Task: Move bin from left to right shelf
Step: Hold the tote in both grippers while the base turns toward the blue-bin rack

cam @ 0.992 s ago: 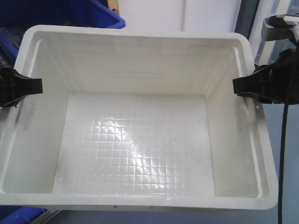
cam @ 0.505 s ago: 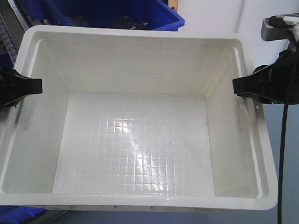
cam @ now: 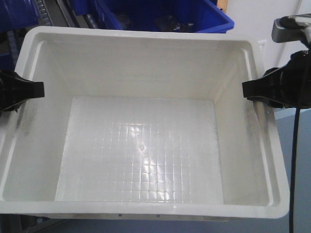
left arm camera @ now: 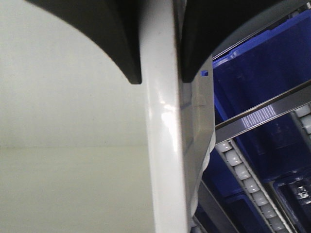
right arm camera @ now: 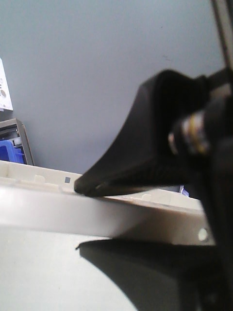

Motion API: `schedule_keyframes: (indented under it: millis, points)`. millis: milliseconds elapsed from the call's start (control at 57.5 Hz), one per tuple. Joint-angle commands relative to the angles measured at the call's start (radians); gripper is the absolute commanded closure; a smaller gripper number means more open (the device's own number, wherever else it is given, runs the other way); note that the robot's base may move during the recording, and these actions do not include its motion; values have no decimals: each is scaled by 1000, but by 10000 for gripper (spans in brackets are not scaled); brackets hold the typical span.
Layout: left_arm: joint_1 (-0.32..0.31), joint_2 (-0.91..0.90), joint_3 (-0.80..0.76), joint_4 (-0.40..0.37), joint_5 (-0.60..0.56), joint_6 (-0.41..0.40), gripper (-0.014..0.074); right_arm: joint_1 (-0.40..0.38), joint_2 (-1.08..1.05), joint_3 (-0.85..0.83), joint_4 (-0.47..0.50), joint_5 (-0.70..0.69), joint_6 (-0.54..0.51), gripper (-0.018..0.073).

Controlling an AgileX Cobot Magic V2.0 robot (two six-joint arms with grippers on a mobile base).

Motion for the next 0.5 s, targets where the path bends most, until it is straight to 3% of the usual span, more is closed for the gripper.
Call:
schedule_keyframes:
  millis: [0, 487]
  points:
    - [-2, -38, -38, 6, -135, 12, 603, -8, -33, -42, 7, -107, -22, 564]
    - [-2, -38, -38, 6, -135, 12, 603, -8, -33, -42, 7, -107, -22, 564]
